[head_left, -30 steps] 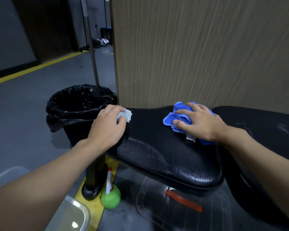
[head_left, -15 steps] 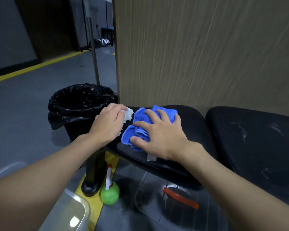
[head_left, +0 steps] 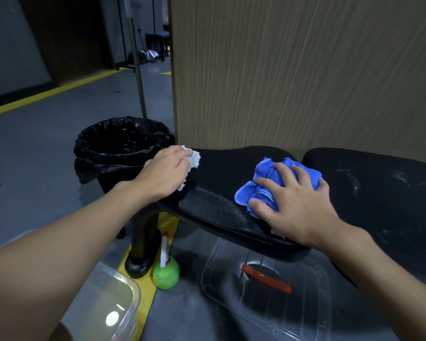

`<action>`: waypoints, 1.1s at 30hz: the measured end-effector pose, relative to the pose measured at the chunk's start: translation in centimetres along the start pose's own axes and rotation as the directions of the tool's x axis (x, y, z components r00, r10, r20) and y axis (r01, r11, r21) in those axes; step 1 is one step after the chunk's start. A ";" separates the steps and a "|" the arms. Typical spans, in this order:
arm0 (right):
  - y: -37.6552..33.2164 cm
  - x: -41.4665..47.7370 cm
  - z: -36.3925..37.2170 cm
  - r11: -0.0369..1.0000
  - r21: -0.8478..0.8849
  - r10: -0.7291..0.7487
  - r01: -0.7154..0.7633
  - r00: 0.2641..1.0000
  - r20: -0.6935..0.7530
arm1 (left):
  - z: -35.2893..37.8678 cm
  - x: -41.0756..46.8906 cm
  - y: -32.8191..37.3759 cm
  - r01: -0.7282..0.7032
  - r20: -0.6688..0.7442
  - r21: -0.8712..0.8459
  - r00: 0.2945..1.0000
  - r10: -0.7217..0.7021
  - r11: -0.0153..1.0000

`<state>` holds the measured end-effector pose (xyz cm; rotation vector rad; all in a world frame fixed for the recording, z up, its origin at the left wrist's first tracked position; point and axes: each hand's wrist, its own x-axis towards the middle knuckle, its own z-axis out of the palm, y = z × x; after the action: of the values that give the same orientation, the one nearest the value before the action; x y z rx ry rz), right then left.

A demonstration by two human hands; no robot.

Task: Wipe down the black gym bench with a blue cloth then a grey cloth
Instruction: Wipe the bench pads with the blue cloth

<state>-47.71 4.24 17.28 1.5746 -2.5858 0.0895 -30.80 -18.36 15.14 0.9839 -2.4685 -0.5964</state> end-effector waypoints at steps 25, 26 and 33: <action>-5.2 -4.4 2.6 0.966 -0.154 -0.238 0.207 0.947 -0.217 | -0.3 -1.2 0.7 -0.087 -0.069 0.089 0.993 0.093 0.992; -4.5 -5.0 2.7 0.971 -0.159 -0.214 0.180 0.950 -0.228 | -0.4 -1.2 1.0 -0.100 -0.075 0.129 0.991 0.110 0.987; -7.5 -4.1 2.7 0.979 -0.176 -0.149 0.106 0.955 -0.258 | 0.3 -1.5 2.3 -0.135 -0.002 0.210 0.990 0.138 0.968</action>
<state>-39.33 4.14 14.06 1.5473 -2.2210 0.0766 -31.22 -15.69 15.76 0.8797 -2.5981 -0.2871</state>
